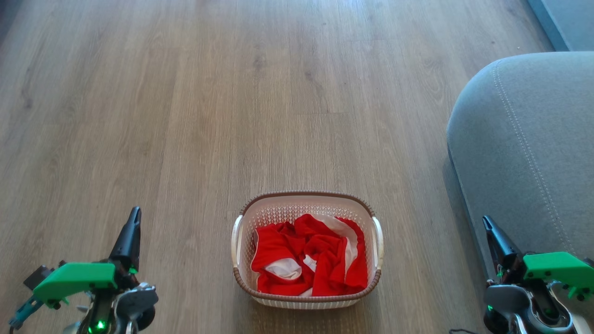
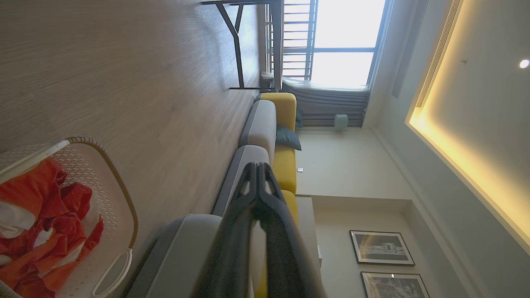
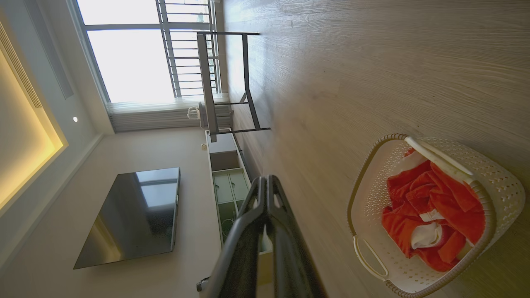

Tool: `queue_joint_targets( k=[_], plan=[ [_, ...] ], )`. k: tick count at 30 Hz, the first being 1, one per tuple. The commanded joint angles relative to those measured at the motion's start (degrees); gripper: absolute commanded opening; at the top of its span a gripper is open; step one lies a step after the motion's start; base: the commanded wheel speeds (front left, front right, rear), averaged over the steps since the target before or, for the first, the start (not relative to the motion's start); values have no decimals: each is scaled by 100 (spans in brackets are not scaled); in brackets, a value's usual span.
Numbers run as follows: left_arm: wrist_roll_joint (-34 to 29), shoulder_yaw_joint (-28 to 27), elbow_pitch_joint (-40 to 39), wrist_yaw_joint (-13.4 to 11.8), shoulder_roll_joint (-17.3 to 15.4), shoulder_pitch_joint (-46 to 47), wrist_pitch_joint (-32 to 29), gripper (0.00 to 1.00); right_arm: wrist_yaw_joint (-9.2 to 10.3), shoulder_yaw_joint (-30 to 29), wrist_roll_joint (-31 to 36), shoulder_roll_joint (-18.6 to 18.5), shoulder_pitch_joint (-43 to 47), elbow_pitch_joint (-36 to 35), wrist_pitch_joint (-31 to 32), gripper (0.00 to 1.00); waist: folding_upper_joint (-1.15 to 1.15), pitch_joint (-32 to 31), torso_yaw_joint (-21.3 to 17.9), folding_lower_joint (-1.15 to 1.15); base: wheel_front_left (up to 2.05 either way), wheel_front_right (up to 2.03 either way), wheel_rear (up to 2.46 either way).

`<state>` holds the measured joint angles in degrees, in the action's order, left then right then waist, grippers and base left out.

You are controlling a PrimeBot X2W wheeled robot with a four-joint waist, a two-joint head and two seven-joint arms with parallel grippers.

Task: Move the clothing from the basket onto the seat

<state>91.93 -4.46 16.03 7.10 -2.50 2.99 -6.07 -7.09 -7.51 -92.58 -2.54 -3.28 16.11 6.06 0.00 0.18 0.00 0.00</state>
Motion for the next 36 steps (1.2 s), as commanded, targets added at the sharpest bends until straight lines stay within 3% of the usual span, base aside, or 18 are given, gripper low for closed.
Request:
queue_joint_targets(
  k=[1, 36],
  plan=[
    [26, -204, -200, 39, -38, 319, -40, 0, -40, 100, 40, -33, -290, -209, 42, 0, 0, 0, 0, 0, 0, 0, 0],
    [26, -204, -200, 39, -38, 319, -40, 0, -40, 100, 40, -33, -290, -209, 42, 0, 0, 0, 0, 0, 0, 0, 0]
  ],
)
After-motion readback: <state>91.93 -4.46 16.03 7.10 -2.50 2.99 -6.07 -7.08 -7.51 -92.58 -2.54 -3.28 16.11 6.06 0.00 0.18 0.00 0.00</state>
